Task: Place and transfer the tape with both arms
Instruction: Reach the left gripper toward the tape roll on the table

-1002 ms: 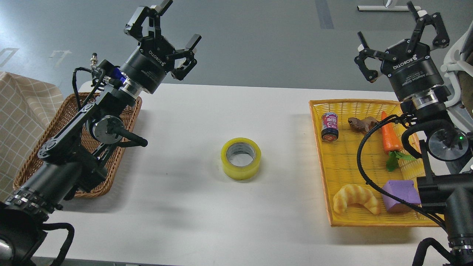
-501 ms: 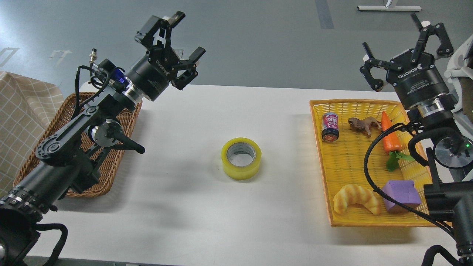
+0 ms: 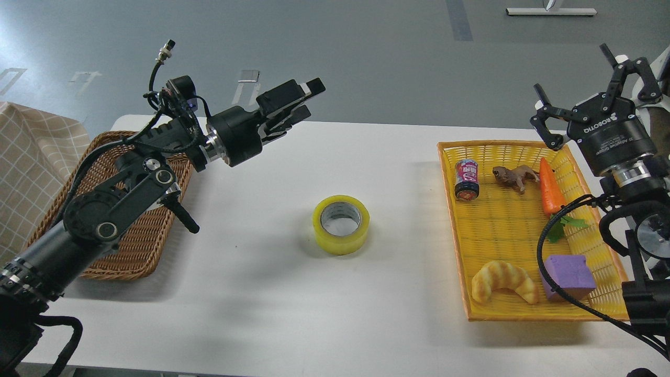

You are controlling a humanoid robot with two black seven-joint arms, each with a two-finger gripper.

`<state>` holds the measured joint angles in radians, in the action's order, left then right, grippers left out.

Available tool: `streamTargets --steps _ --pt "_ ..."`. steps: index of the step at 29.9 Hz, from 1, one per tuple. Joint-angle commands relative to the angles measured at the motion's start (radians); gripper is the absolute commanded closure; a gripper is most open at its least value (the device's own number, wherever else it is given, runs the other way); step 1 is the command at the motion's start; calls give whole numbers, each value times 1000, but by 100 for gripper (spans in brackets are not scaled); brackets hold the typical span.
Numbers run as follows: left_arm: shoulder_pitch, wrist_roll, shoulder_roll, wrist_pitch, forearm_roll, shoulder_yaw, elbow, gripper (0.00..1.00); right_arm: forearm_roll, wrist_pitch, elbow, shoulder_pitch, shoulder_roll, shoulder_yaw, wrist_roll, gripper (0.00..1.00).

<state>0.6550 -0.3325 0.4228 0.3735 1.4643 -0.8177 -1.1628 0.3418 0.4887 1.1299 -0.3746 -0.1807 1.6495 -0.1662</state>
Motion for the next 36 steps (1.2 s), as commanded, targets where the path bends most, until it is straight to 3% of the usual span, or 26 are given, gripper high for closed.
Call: streamTargets --steps 1,12,15,19,28,31,36 --pt "5 1 8 -25 172 23 -21 2 0 0 -1 14 -3 15 1 0" --pt "11 18 -4 -68 603 86 -44 2 0 0 -4 34 -6 29 1 0" --pt "6 84 -4 -62 608 95 -75 2 0 0 -2 36 -6 29 1 0" --pt "34 327 -1 -41 607 201 -124 2 0 0 -5 42 -6 29 1 0" --pt "43 386 -21 48 608 246 -179 2 0 0 -5 42 -8 29 1 0" --pt "55 437 -26 111 603 246 -190 2 0 0 -5 48 -13 29 1 0" --pt "49 474 -70 115 602 247 -192 2 0 0 -5 49 -13 30 1 0"
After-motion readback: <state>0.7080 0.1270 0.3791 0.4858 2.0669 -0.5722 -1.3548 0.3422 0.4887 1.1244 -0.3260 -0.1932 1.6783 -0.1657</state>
